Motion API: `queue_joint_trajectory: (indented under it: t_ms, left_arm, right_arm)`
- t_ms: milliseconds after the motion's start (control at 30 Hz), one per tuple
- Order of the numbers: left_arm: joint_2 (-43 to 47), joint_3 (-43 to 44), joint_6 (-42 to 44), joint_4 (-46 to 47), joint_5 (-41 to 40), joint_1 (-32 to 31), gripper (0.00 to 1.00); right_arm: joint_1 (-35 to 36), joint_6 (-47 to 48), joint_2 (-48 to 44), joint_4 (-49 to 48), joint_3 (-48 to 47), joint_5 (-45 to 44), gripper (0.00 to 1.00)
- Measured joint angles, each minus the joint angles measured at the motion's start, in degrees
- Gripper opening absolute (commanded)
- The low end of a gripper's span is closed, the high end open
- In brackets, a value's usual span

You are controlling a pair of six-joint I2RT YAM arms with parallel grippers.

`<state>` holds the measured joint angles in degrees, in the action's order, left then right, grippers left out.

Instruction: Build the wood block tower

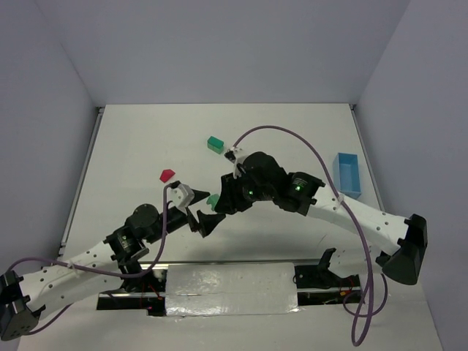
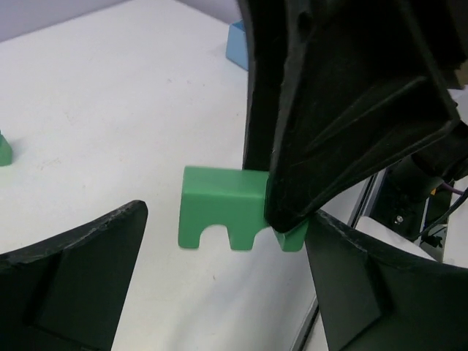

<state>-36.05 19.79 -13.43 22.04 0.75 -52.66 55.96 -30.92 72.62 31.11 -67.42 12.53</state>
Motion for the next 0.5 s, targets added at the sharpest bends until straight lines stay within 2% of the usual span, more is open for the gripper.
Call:
queue_joint_trajectory:
  t_ms: [133,267,367,500]
  left_arm:
    - [-2.43,6.34,-3.58,-8.17,-1.55,-0.02,1.00]
    - [-2.29,14.97,-8.57,-20.00,-4.83,-0.02,0.99]
    - [-2.23,23.56,-14.38,-32.61,-10.97,-0.04,1.00]
    - [-3.34,32.39,-20.87,-49.46,-22.32,-0.04,1.00]
  right_arm:
    - [-1.29,3.32,-6.12,-4.26,5.09,-5.20,0.00]
    - [-6.86,8.72,-10.73,-8.63,9.01,-8.79,0.00]
    - [-11.87,14.53,-10.23,-13.22,9.60,-9.14,0.00]
    - [-14.47,24.79,-4.85,-20.70,8.90,-8.63,0.00]
